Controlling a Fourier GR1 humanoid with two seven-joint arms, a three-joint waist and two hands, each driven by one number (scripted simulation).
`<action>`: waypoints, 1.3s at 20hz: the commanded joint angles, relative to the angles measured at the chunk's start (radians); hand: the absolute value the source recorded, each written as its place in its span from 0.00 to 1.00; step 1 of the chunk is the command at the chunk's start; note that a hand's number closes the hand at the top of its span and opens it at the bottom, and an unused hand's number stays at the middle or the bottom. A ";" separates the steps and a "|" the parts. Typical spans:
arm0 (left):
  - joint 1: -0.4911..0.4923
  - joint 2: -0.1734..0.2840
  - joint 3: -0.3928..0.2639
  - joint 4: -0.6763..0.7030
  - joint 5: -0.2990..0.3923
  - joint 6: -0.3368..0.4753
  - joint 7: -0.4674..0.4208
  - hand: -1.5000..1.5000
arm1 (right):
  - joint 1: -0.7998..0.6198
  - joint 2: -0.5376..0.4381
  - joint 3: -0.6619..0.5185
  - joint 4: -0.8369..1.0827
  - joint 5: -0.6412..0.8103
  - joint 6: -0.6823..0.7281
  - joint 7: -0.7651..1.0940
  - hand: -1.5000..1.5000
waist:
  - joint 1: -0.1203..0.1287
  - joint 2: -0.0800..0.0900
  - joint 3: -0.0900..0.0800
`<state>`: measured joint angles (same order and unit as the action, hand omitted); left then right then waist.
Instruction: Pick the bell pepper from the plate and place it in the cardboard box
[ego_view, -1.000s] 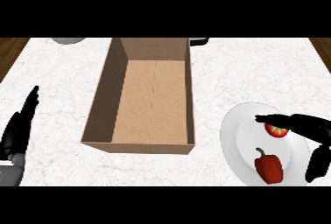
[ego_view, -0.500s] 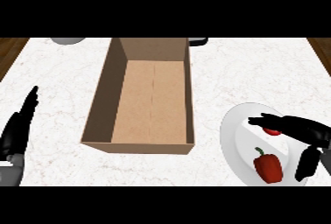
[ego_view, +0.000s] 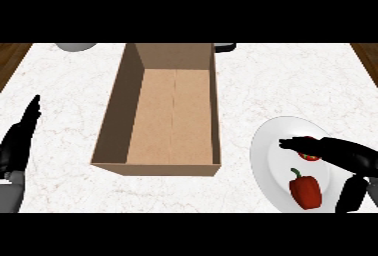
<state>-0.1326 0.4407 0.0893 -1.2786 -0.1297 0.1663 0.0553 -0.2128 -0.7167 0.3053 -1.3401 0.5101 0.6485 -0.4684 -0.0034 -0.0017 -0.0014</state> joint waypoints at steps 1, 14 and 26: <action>0.044 -0.029 -0.012 -0.048 -0.027 0.005 -0.014 0.50 | 0.012 0.027 -0.015 -0.042 -0.015 0.082 -0.016 0.00 | 0.005 0.000 0.001; -0.025 -0.010 0.069 -0.004 -0.036 -0.062 0.011 0.50 | 0.083 0.105 0.039 -0.100 0.145 0.077 0.157 0.00 | 0.002 0.002 0.001; 0.024 -0.068 0.035 -0.090 -0.091 -0.044 0.042 0.50 | -0.095 0.218 -0.048 0.101 0.297 -0.227 0.019 1.00 | 0.018 0.004 0.002</action>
<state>-0.0990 0.3885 0.1410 -1.3565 -0.1971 0.1139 0.0817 -0.1766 -0.5377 0.2827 -1.3595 0.7834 0.4494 -0.4073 0.0040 -0.0060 -0.0065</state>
